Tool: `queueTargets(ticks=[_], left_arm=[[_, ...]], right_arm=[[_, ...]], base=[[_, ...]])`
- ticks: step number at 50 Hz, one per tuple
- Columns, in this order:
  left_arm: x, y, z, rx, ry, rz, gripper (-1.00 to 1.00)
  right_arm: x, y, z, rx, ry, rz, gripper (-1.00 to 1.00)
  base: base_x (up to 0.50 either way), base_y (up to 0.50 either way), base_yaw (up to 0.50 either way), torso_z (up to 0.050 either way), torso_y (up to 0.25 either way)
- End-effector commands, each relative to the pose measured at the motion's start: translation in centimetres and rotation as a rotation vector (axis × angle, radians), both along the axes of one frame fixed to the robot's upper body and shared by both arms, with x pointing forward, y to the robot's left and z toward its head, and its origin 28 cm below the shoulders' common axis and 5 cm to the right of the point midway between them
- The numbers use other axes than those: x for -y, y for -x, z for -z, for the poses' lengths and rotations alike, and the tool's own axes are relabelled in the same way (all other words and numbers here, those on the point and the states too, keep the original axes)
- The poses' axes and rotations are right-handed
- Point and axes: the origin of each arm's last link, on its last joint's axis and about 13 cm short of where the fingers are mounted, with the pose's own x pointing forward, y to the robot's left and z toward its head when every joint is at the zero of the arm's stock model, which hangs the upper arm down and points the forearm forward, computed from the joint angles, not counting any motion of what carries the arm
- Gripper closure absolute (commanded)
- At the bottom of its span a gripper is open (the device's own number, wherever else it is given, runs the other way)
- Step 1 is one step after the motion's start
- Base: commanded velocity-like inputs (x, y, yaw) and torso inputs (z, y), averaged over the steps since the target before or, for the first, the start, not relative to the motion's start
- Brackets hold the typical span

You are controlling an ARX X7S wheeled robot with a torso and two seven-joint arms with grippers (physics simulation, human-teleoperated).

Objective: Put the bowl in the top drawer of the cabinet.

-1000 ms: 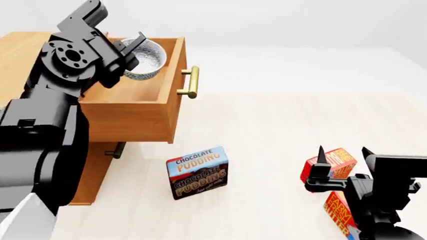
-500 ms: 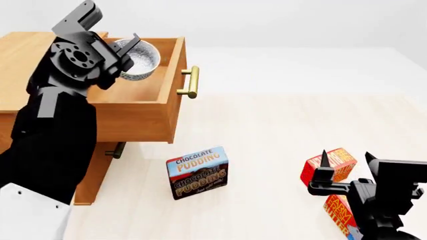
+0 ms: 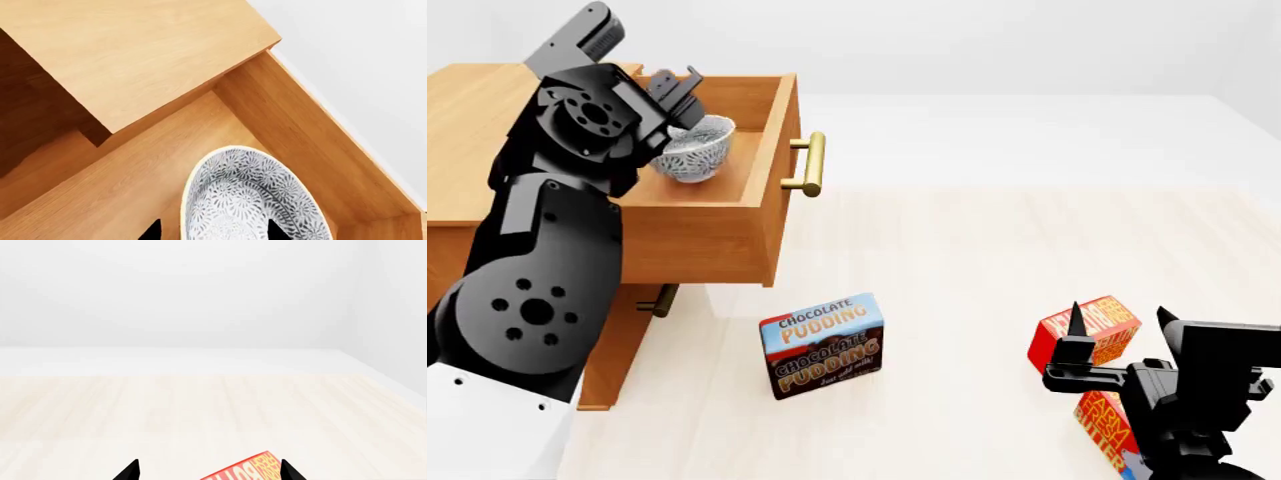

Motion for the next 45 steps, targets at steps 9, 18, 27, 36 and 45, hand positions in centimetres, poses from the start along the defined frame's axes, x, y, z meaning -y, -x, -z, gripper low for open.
queueTargets(ticks=[9, 18, 27, 36, 45], left_arm=[[-0.1, -0.1, -0.2, 0.013, 0.002, -0.019, -1.0], [0.0, 0.0, -0.4, 0.04, 0.0, 0.013, -1.0], [0.4, -0.2, -1.3, 0.141, -0.049, 0.061, -1.0], [0.5, -0.3, -2.6, 0.259, -0.088, 0.075, -1.0], [-1.1, 2.9, -6.4, 0.405, -0.13, 0.176, -1.0]], right_arm=[[0.0, 0.1, 0.1, 0.0, -0.001, 0.002, -1.0], [0.0, 0.1, 0.0, 0.003, -0.002, 0.0, -1.0], [0.0, 0.1, -0.2, 0.008, -0.003, -0.001, -1.0], [-0.1, 0.2, -0.5, 0.013, 0.005, -0.006, -1.0], [0.0, 0.0, -1.4, 0.061, -0.012, 0.034, -1.0]], base=[[0.0, 0.0, 0.0, 0.0, 0.0], [0.0, 0.0, 0.0, 0.0, 0.0], [0.0, 0.0, 0.0, 0.002, 0.0], [0.0, 0.0, 0.0, 0.0, 0.0], [0.0, 0.0, 0.0, 0.0, 0.0]])
